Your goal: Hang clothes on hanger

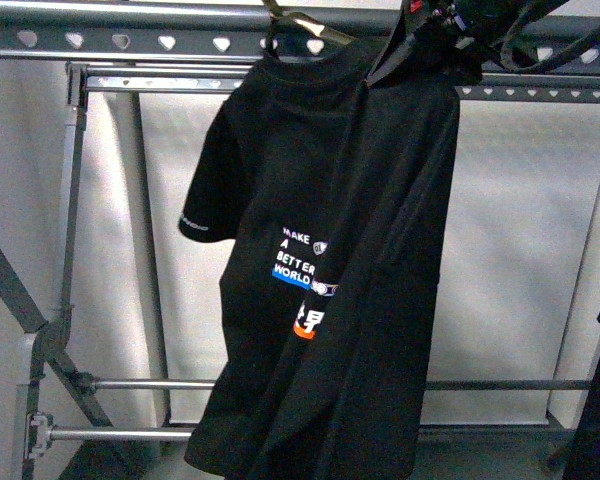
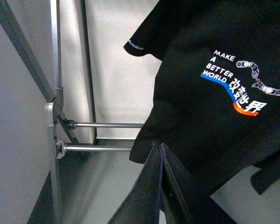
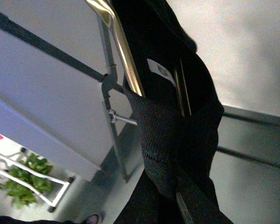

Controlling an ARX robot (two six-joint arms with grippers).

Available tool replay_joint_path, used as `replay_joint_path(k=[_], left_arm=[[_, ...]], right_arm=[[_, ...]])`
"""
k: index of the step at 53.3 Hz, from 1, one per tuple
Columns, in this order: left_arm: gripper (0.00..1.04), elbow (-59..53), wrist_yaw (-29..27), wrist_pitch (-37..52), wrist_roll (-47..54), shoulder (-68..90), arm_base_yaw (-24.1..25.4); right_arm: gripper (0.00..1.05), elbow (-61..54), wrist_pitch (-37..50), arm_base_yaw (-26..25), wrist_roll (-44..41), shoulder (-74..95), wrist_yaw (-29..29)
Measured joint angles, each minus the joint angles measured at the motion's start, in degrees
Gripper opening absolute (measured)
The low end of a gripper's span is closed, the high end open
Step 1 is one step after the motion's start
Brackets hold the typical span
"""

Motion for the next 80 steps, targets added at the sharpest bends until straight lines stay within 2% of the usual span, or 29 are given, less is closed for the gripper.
replay_joint_path(k=[10,19,28,32,37,40,46,52,57,60,64,66,69,72,80], left_arm=[[0.04,-3.63,-0.09,-3.50,0.02,-7.04,0.00],[0.04,-5.20,-0.07,-6.58,0.02,-11.82,0.00],[0.04,-7.15,-0.07,-8.48,0.04,-16.33,0.00],[0.04,-7.48,-0.07,-9.51,0.07,-18.12,-0.02],[0.04,-7.48,-0.11,-11.76,0.07,-20.79,-0.02],[0.04,-7.48,-0.11,-13.22,0.07,-22.14,-0.02],[0.04,-7.48,-0.11,-15.85,0.07,-24.72,-0.02],[0.04,-7.48,-0.11,-17.92,0.07,-26.93,-0.02],[0.04,-7.48,-0.11,-19.50,0.07,-28.46,-0.02],[0.04,-7.48,-0.11,-20.28,0.07,-29.22,-0.02],[0.04,-7.48,-0.07,-21.35,0.07,-30.32,-0.02],[0.04,-7.48,-0.17,-21.99,0.07,-30.91,-0.04],[0.04,-7.45,-0.22,-24.63,0.07,-33.31,-0.04],[0.04,-7.45,0.07,-31.26,0.11,-38.51,-0.02],[0.04,-7.45,-0.15,-32.74,0.11,-41.33,-0.02]], right_arm=[[0.03,-1.27,3.69,-0.20,16.06,1.88,0.24],[0.03,-7.50,8.52,0.52,19.19,0.79,0.90],[0.03,-20.39,16.33,2.12,20.65,-3.45,1.09],[0.18,-26.16,22.91,2.51,19.28,-6.88,3.72],[0.35,-34.25,33.11,3.19,13.59,-11.93,10.47],[0.47,-40.59,41.70,3.72,7.48,-16.85,16.44],[0.68,-52.28,54.82,3.87,-1.92,-31.12,21.09],[0.86,-63.28,57.29,4.85,-6.58,-46.12,22.01],[0.99,-72.74,54.73,6.93,-8.83,-57.81,23.93],[0.97,-77.64,52.37,8.83,-10.38,-64.11,26.01],[0.84,-81.00,36.06,14.67,-10.03,-74.49,41.64],[0.75,-84.80,26.64,15.32,-9.88,-82.27,46.16],[0.61,-89.29,20.87,11.80,-9.79,-89.61,45.38],[0.51,-90.79,20.41,9.01,-9.70,-91.67,42.71],[0.21,-93.94,20.37,1.86,-9.68,-95.43,35.47]])
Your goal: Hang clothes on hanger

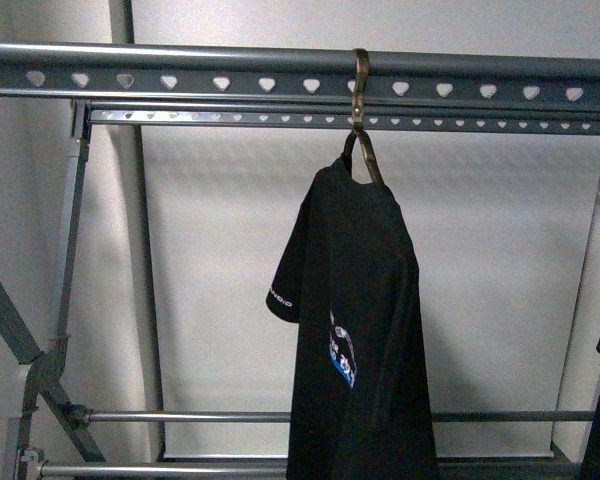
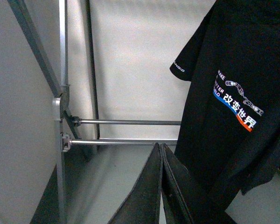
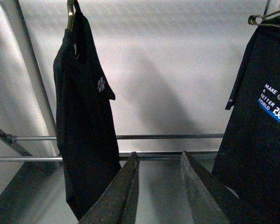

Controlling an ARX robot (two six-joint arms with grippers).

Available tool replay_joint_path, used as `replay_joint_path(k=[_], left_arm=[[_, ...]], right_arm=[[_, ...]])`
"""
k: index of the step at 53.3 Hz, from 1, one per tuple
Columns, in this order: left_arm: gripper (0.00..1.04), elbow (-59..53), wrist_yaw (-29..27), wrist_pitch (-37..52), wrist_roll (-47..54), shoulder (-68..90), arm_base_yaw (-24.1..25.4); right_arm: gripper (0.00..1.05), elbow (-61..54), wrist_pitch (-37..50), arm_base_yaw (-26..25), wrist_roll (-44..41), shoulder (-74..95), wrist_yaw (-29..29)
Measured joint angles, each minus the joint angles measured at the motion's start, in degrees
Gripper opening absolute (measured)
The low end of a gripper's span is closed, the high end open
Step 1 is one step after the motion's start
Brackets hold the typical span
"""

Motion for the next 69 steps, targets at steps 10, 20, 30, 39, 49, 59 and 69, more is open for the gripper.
replay_joint_path(k=[10,20,30,39,49,59,69], left_arm=[[0.04,0.00,0.04,-0.09,0.00,-0.07,0.00],[0.04,0.00,0.00,-0.09,0.00,-0.07,-0.02],[0.04,0.00,0.04,-0.09,0.00,-0.07,-0.02],[0.04,0.00,0.04,-0.09,0.00,-0.07,-0.02],[0.04,0.00,0.04,-0.09,0.00,-0.07,-0.02],[0.04,0.00,0.04,-0.11,0.00,-0.07,-0.02],[0.32,0.00,0.04,-0.11,-0.02,-0.07,0.00]], right_arm=[[0.02,-2.80,0.00,-5.88,0.00,-2.64,-5.33],[0.02,-4.52,-0.31,-15.17,0.02,-4.59,-14.05],[0.02,-5.92,-0.20,-15.43,0.02,-5.81,-14.49],[0.02,-7.30,0.22,-15.47,0.02,-7.32,-14.53],[0.02,-8.87,0.20,-15.50,0.02,-8.41,-14.58],[0.02,-8.87,0.20,-15.50,0.00,-8.44,-14.60],[0.28,-8.87,0.20,-15.50,0.00,-8.44,-14.58]])
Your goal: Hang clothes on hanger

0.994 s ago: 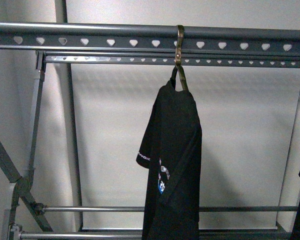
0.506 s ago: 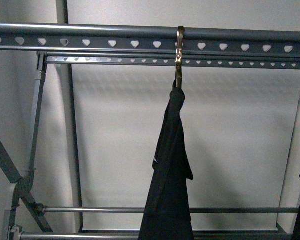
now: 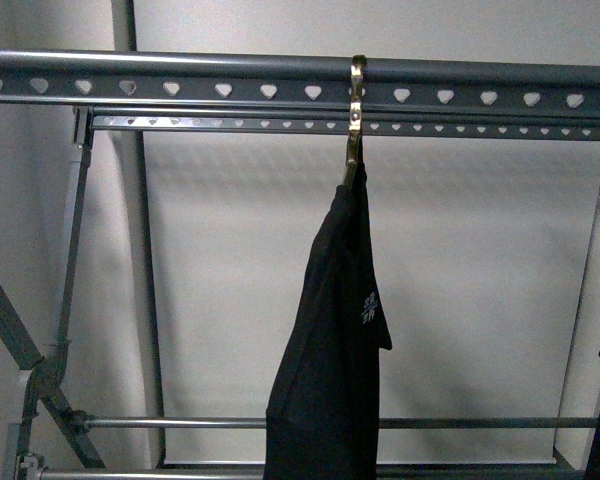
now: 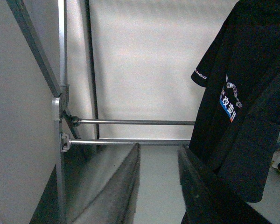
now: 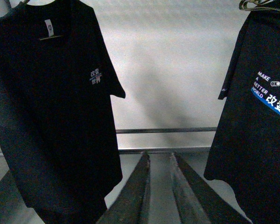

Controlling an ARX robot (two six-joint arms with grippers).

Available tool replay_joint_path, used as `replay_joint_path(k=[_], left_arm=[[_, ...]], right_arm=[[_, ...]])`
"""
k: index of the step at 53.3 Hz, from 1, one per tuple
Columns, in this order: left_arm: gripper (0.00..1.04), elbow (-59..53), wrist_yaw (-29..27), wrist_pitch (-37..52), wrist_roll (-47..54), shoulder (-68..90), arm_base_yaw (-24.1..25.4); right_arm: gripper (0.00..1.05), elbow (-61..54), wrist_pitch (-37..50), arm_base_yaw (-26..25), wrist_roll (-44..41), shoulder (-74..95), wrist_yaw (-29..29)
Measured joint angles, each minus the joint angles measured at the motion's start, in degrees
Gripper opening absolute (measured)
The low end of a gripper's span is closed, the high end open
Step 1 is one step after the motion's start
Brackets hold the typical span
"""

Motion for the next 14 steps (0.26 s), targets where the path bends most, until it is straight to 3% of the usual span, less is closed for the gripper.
replay_joint_path(k=[3,14], left_arm=[[0.46,0.00,0.00,0.02,0.00,0.00,-0.02],[0.82,0.00,0.00,0.02,0.00,0.00,-0.02]], right_arm=[[0.42,0.00,0.00,0.00,0.00,0.00,-0.02],[0.77,0.00,0.00,0.00,0.00,0.00,0.00]])
